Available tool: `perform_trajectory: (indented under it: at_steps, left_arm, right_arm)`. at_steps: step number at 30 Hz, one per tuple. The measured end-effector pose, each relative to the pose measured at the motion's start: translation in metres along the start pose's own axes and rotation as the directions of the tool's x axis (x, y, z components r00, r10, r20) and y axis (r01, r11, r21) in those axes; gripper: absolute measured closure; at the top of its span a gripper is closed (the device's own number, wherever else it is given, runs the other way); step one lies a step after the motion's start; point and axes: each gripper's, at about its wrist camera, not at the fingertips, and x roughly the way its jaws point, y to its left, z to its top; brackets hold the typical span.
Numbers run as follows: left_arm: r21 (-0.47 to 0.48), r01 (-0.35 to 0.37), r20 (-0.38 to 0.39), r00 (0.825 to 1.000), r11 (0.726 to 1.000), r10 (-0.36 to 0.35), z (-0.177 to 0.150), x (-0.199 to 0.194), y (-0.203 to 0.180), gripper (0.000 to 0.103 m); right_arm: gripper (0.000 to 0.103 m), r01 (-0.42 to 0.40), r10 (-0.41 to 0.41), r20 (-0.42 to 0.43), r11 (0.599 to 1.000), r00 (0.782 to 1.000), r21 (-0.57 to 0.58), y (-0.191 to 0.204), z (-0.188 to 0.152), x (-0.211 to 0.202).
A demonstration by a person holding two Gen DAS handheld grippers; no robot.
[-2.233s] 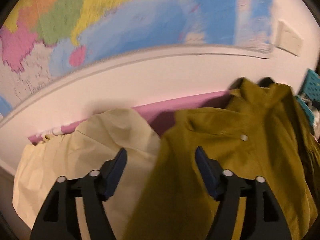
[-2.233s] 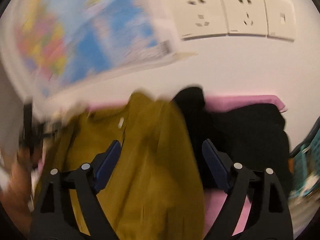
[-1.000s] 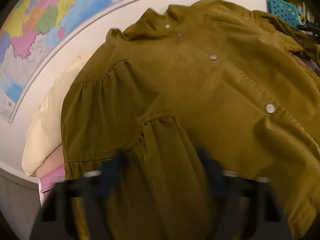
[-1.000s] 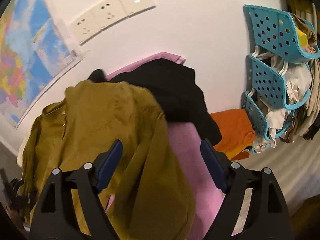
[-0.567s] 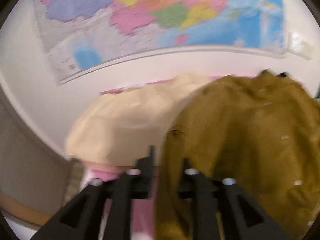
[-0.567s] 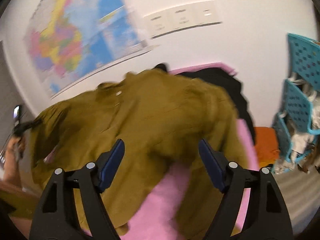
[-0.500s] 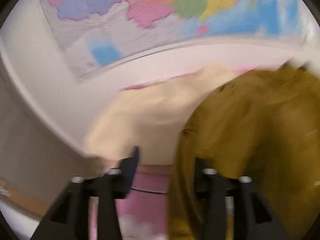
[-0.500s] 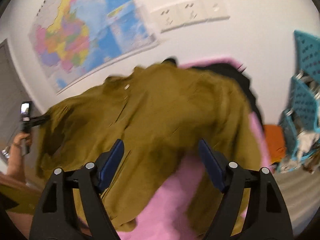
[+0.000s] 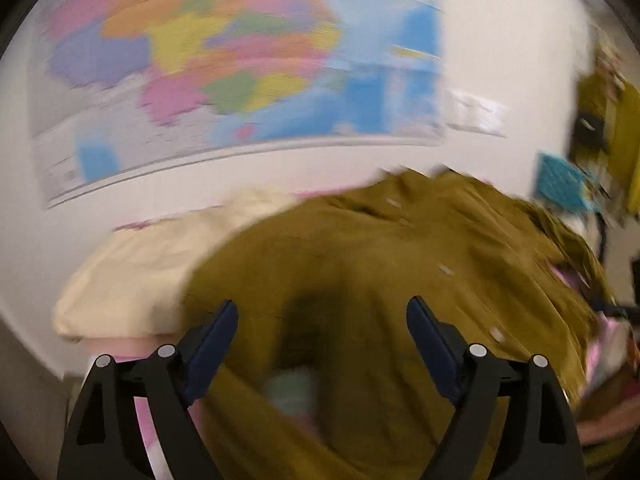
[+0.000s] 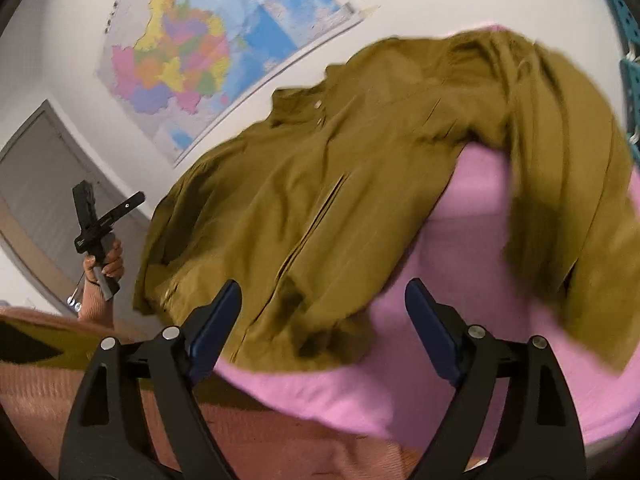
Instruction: Fold large clothes
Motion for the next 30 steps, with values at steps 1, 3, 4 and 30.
perform_trajectory:
  at_steps: [1, 3, 4, 30]
  left_arm:
    - [0.042, 0.018, -0.028, 0.999, 0.999, -0.016, -0.008, 0.006, -0.014, 0.020]
    - [0.073, 0.053, -0.092, 0.995, 0.996, -0.046, -0.020, 0.020, -0.028, 0.020]
    - [0.069, 0.075, -0.122, 0.990, 0.995, -0.066, -0.027, 0.027, -0.033, 0.020]
    - [0.114, 0.169, -0.256, 0.957, 0.979, -0.136, -0.082, 0.047, -0.051, 0.020]
  right_arm:
    - [0.020, -0.001, 0.001, -0.013, 1.000, 1.000, -0.002, 0.003, -0.005, 0.005]
    - [0.038, 0.011, -0.011, -0.044, 1.000, 0.999, -0.015, 0.009, -0.012, 0.020]
    - [0.049, 0.028, -0.029, -0.060, 0.999, 0.998, -0.019, 0.012, -0.015, 0.027]
    - [0.079, 0.235, -0.233, -0.078, 0.972, 0.969, 0.023, -0.016, -0.006, -0.029]
